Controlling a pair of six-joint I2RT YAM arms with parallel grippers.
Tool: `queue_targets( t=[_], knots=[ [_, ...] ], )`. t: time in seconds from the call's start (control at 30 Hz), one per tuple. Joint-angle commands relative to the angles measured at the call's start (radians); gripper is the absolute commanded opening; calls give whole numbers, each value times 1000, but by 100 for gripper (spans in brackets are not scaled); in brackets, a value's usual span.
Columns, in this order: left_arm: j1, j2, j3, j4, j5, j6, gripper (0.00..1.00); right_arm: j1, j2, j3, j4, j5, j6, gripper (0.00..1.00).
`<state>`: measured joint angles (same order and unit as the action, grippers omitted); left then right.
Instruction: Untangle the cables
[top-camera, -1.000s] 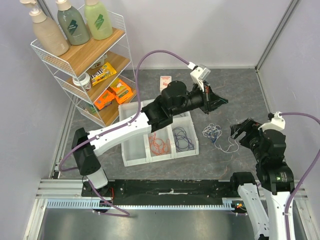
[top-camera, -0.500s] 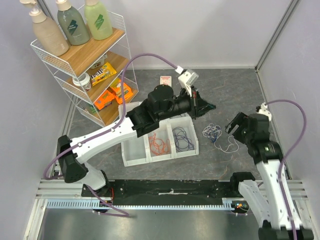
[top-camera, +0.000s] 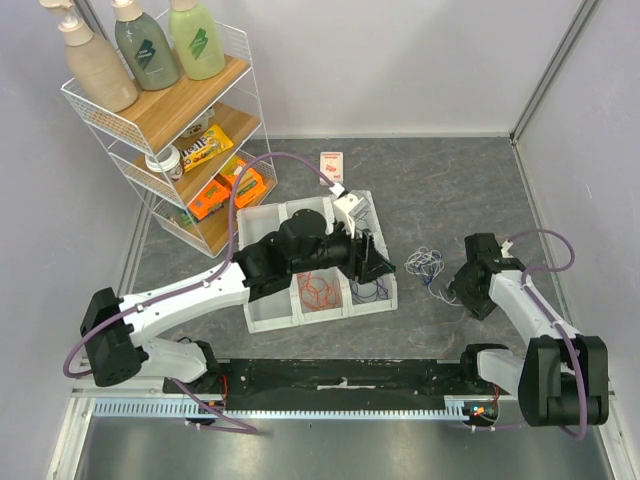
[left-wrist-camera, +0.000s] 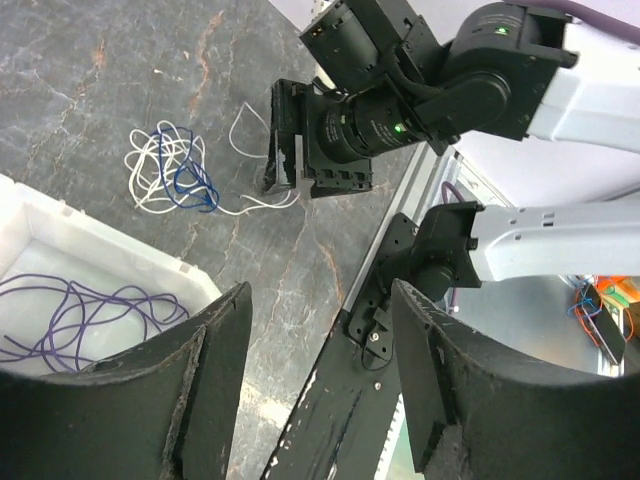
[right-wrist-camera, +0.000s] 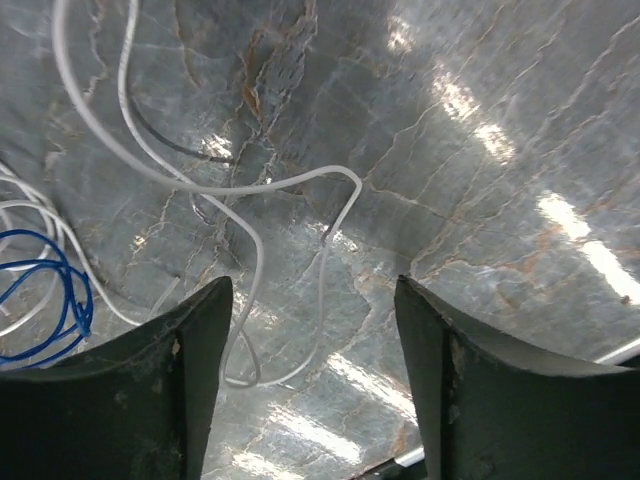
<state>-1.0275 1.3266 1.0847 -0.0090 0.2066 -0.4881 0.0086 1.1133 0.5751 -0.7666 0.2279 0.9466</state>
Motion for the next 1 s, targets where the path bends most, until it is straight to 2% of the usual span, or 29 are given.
queue_targets(
  t=[0.0, 0.1, 0.13, 0.23, 0.27, 0.3, 0.43, 0.6, 0.77, 0.97],
  knots=[
    [1, -61, -51, 61, 25, -14, 64, -2, 26, -38, 140, -32, 53, 69],
    [1, -67, -62, 58, 45, -20, 64, -2, 25, -64, 206, -42, 60, 56],
    [1, -72, -66, 58, 50, -21, 64, -2, 25, -67, 219, -51, 60, 49],
    [1, -86, -85, 57, 45, -24, 64, -2, -24, -52, 236, -73, 40, 15],
    [1, -92, -88, 57, 42, -27, 64, -2, -56, -40, 231, -71, 31, 5],
    [1, -95, -89, 55, 42, -26, 64, -2, -88, -17, 224, -65, 3, 0],
    [1, -102, -89, 41, 39, -30, 64, -1, -265, 130, 152, -24, -106, 0],
    [1, -110, -97, 41, 37, -44, 64, -2, -441, 389, 141, -64, -279, 0],
    [1, -106, -95, 55, 53, -66, 64, -2, -435, 636, 135, -151, -354, 0],
    [1, -104, -95, 75, 77, -92, 67, -2, -423, 727, 142, -128, -396, 0]
  ],
)
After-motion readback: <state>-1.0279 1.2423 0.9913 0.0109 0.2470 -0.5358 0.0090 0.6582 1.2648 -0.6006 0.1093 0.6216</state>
